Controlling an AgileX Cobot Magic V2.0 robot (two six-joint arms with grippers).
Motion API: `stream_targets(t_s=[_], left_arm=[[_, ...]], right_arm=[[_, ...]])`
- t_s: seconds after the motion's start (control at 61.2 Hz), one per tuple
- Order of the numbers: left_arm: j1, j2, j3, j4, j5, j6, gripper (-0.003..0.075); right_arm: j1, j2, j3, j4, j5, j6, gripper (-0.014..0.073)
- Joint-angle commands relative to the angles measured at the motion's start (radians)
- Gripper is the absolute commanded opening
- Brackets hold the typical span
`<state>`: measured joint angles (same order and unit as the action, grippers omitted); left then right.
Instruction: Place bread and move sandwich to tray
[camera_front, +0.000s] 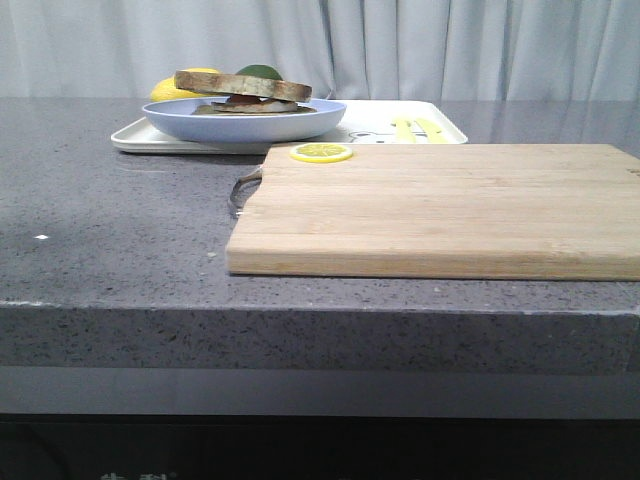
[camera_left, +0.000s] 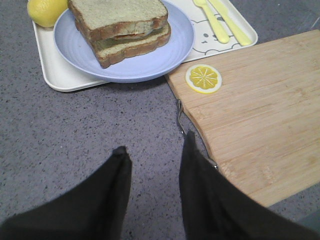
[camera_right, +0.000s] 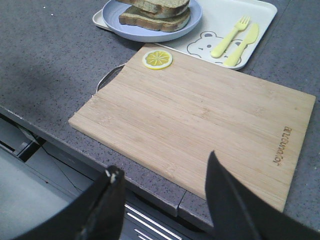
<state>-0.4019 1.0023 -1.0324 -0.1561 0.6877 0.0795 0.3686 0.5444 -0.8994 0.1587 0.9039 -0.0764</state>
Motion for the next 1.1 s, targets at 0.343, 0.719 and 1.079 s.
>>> stream_targets(t_s=[0.343, 0.719, 1.079], left_arm=[[-0.011, -0.467, 0.255, 0.078, -0.139, 0.001, 0.0237], [-0.011, -0.574, 0.281, 0.112, -0.081, 0.001, 0.0238], [-0.011, -0.574, 0.281, 0.123, -0.083, 0.001, 0.0183]], right_arm=[[-0.002, 0.004, -0.023, -0.002, -0.076, 0.001, 0.0391], [-0.002, 0.004, -0.023, -0.001, -0.081, 0.001, 0.0391], [-0.002, 0.004, -0.023, -0.001, -0.077, 0.001, 0.0363]])
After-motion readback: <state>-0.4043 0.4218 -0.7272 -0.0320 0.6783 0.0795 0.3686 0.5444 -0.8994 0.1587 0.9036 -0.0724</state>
